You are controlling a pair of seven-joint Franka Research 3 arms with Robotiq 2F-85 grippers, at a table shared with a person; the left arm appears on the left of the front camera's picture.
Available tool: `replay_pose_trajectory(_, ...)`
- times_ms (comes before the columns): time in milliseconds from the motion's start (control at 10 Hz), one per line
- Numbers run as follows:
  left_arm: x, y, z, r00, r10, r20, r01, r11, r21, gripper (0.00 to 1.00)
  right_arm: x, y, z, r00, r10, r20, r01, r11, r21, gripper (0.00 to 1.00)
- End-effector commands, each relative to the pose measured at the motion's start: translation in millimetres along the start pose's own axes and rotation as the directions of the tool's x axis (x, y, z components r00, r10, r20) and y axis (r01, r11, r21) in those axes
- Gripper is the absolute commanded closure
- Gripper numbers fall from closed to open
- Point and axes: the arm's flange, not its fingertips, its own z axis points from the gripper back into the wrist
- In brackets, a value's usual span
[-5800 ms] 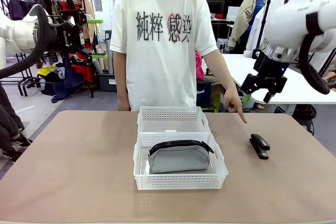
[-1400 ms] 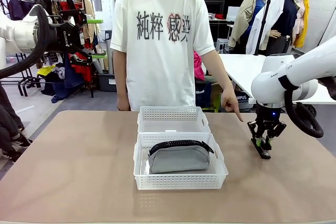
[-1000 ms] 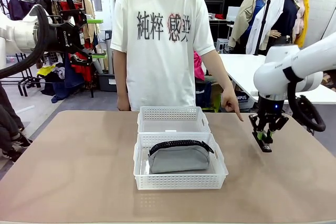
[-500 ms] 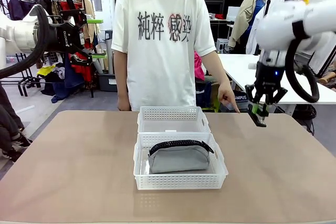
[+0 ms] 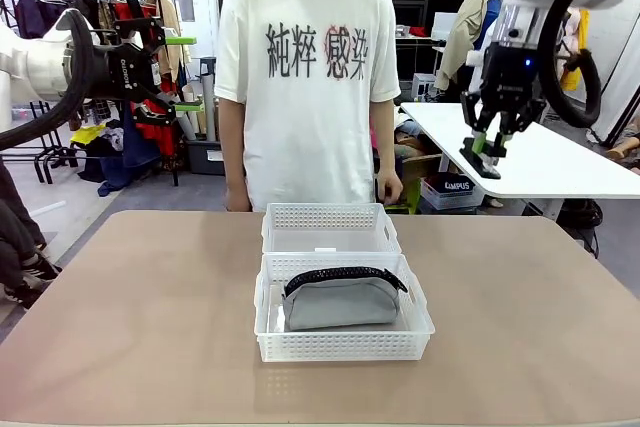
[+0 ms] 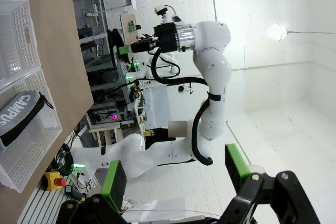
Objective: Distribute items into two baskets.
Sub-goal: Pick up the Stapler that the person points to.
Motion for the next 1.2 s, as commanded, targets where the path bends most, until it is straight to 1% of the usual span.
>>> replay_pose_trajectory(0, -4, -3, 1, 1.000, 0.006, -0.006, -0.006, 1.000, -0.005, 0.00, 6, 14, 24, 1.000, -0.023, 0.017, 0.023, 1.000, 0.003, 1.00)
replay_pose_trajectory(400, -4, -3, 1, 1.000, 0.006, -0.006, -0.006, 1.000, -0.005, 0.00, 6, 27, 73, 0.995, -0.023, 0.097, 0.017, 0.998, 0.059, 1.00)
replay_pose_trajectory(600, -4, -3, 1, 1.000, 0.006, -0.006, -0.006, 1.000, -0.005, 0.00, 5, 24, 77, 0.991, -0.034, 0.133, 0.026, 0.998, 0.066, 1.00)
replay_pose_trajectory(800, -4, -3, 1, 1.000, 0.006, -0.006, -0.006, 1.000, -0.005, 0.00, 8, 19, 76, 0.987, -0.050, 0.150, 0.038, 0.996, 0.077, 1.00)
replay_pose_trajectory(900, -4, -3, 1, 1.000, 0.006, -0.006, -0.006, 1.000, -0.005, 0.00, 3, 19, 77, 0.992, -0.003, 0.125, -0.002, 0.999, 0.043, 1.00)
replay_pose_trajectory(1100, -4, -3, 1, 1.000, 0.006, -0.006, -0.006, 1.000, -0.005, 0.00, 3, 19, 77, 0.992, -0.003, 0.125, -0.002, 0.999, 0.043, 1.00)
